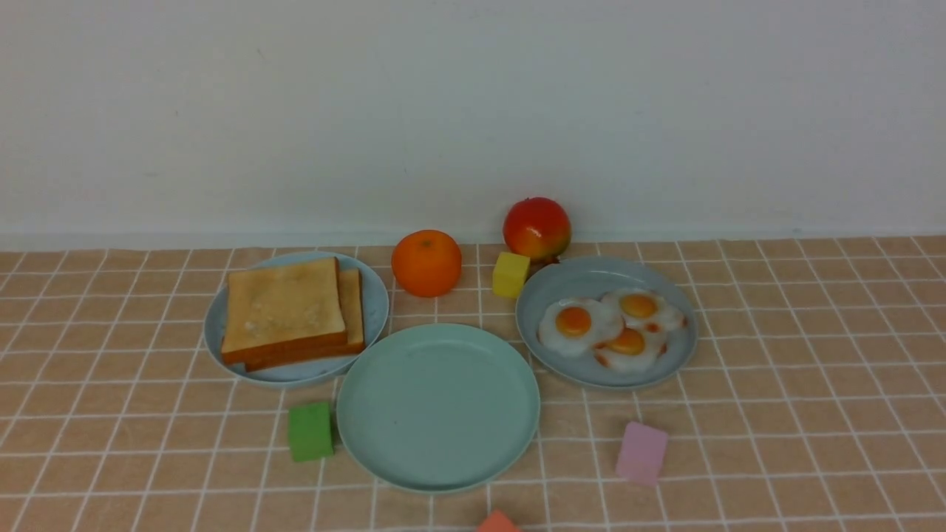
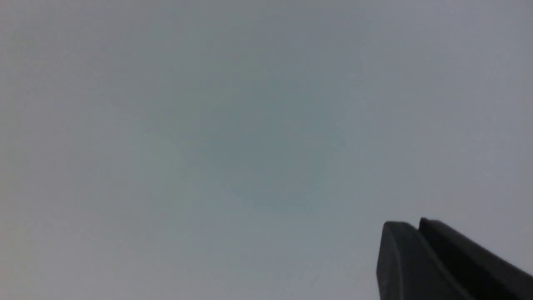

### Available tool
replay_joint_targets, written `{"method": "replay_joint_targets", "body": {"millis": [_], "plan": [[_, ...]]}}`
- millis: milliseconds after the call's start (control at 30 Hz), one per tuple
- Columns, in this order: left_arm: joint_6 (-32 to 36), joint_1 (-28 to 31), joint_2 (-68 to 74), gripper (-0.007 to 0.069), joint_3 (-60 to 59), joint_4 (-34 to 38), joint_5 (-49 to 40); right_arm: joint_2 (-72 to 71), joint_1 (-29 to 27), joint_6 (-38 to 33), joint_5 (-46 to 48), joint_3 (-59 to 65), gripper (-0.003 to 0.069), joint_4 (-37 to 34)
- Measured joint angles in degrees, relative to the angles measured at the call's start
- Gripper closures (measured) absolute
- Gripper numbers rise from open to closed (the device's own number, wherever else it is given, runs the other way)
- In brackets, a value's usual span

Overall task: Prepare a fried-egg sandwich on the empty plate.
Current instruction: Use the left arm to grab a slice of bread

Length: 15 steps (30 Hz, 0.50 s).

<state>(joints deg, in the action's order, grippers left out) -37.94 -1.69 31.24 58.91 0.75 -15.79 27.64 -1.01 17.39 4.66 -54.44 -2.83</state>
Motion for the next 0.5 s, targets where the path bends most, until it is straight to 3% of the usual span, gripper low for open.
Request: {"method": "replay_joint_targets", "body": {"millis": [200,300,500], "plan": [[-0.21,0.0,11.56,0.0566,2.36,1.31,-16.62,11.13,0.0,1.45,20.46,-4.72,0.0418,-0.38],[0.41,0.0,15.62,0.0564,0.85,-0.75,-17.44,15.57,0.0,1.51,26.59,-3.49,0.0418,-0.52],[0.6,0.0,21.88,0.0556,-2.45,-0.75,-17.36,19.67,3.77,1.63,28.18,1.9,0.0418,-4.24]]}}
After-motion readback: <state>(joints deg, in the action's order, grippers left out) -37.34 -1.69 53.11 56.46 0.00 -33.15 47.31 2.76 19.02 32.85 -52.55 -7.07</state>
